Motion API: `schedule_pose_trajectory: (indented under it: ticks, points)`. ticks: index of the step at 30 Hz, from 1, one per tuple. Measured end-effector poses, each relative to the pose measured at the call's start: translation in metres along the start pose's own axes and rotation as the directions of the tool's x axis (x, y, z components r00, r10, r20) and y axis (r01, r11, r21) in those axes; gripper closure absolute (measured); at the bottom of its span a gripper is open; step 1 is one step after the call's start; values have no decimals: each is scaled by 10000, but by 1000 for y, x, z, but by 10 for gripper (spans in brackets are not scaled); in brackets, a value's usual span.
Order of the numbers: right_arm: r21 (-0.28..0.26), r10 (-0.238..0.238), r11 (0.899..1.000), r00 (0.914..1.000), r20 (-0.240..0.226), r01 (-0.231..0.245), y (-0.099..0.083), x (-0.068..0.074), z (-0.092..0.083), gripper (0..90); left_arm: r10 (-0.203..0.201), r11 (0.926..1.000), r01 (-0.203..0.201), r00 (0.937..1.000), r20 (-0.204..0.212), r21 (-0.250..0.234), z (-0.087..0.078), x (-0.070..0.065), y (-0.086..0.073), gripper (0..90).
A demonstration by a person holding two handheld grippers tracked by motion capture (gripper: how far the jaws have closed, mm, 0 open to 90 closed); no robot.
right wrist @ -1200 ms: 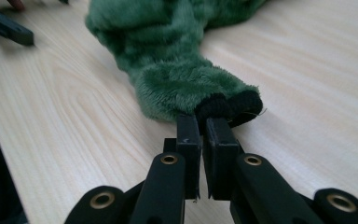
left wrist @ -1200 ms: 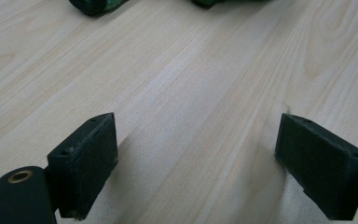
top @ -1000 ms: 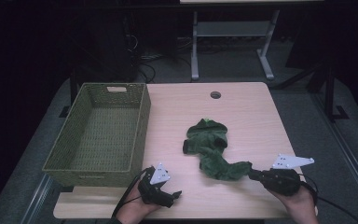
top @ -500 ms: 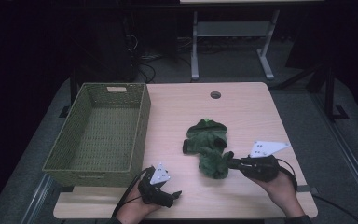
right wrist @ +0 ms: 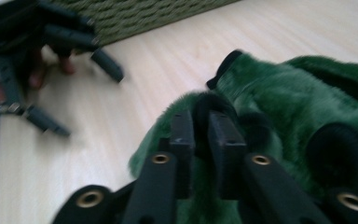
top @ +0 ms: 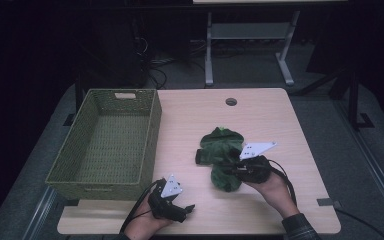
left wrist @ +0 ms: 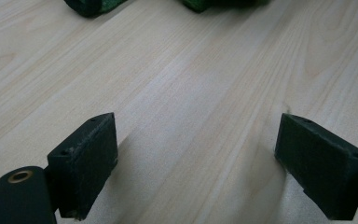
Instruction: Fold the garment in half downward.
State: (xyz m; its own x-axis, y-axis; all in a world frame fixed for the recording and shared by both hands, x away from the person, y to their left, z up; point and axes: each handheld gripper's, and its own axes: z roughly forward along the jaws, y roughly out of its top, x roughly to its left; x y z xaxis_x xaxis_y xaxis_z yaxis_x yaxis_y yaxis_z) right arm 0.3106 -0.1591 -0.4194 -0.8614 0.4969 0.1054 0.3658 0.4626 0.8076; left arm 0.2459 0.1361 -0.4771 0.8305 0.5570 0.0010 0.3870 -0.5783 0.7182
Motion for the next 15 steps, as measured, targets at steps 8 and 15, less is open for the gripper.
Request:
schedule_pose_trajectory:
  ticks: [8, 15]
  points:
    - [-230, 395, 9990, 9978, 532, -384, 4, -6, -7, 896, 1, 10000, -1, 10000, -2, 1, 0, 0, 0, 122]
    - [765, 449, 9958, 9972, 599, -495, -5, -11, 13, 898, -44, 10000, 44, 10000, 16, -2, 0, 0, 0, 122]
